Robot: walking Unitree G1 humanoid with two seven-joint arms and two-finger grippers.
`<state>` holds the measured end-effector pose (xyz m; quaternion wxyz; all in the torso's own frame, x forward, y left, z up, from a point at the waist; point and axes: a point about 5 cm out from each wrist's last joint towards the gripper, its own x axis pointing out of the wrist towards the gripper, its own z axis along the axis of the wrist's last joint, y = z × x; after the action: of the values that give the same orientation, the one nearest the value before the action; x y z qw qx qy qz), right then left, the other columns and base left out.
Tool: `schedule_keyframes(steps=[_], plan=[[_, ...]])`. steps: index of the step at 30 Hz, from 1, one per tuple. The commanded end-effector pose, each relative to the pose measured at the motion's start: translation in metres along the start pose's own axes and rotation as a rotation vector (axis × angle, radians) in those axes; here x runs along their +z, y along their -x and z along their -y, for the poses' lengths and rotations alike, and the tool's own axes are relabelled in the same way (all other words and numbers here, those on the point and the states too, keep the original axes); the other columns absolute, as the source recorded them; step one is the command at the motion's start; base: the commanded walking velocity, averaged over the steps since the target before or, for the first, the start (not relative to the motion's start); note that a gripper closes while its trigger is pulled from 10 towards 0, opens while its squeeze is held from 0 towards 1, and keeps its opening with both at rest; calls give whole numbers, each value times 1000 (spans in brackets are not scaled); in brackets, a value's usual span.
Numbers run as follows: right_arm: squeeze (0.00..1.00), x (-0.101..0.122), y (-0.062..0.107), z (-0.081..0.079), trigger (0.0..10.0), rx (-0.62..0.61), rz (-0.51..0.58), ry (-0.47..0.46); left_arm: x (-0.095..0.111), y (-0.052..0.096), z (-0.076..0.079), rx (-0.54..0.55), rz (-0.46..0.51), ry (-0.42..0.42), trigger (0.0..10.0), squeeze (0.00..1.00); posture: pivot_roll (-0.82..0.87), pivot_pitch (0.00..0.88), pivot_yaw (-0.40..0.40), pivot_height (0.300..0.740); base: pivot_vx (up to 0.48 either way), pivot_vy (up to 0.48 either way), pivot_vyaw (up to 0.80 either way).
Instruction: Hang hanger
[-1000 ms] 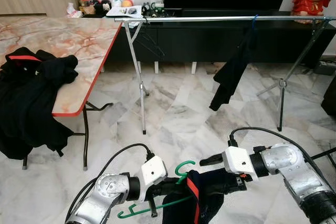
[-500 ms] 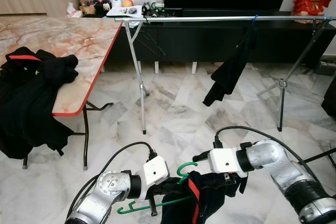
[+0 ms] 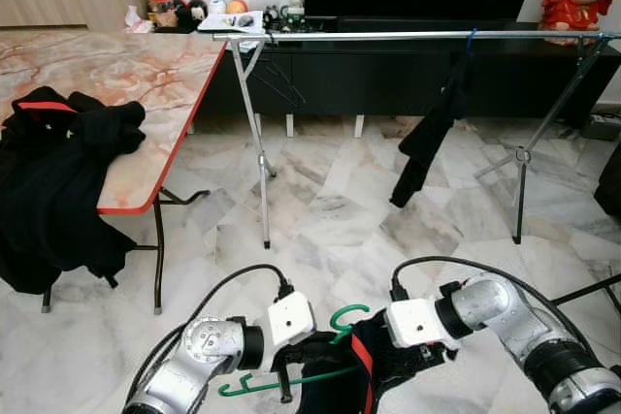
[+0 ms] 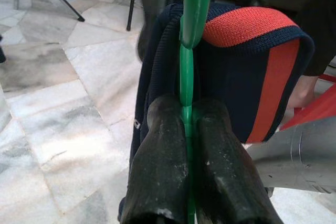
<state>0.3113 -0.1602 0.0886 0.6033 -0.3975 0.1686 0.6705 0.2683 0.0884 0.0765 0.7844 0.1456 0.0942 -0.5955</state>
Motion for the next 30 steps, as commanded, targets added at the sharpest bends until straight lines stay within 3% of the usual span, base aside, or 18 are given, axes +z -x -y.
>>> schedule_keyframes(steps=[1,7,8,9,10,11,30], plan=[[0,5,-2,7,10000,-42,13,16,4,-1,-2,-7,10,-27,10000,0,129,43,-21,740,0,0,0],[0,4,-8,5,10000,-42,26,-6,5,-2,-3,-7,11,-26,10000,0,132,46,-22,740,0,0,0],[0,5,-10,5,8745,-37,40,-15,5,-2,-3,-7,11,-27,10000,0,135,50,-24,740,0,0,0],[0,5,-10,5,8745,-34,45,-19,5,-2,-3,-6,11,-27,10000,0,135,50,-24,740,0,0,0],[0,5,-10,4,6157,-28,46,-18,5,-2,-3,-6,11,-27,10000,0,135,50,-24,740,0,0,0],[0,5,-11,4,0,-19,41,-16,5,-2,-3,-6,12,-27,10000,0,135,50,-24,740,0,0,0],[0,0,-10,0,0,22,35,-37,7,-2,-4,-32,4,-62,10000,0,133,56,-26,740,0,0,0]])
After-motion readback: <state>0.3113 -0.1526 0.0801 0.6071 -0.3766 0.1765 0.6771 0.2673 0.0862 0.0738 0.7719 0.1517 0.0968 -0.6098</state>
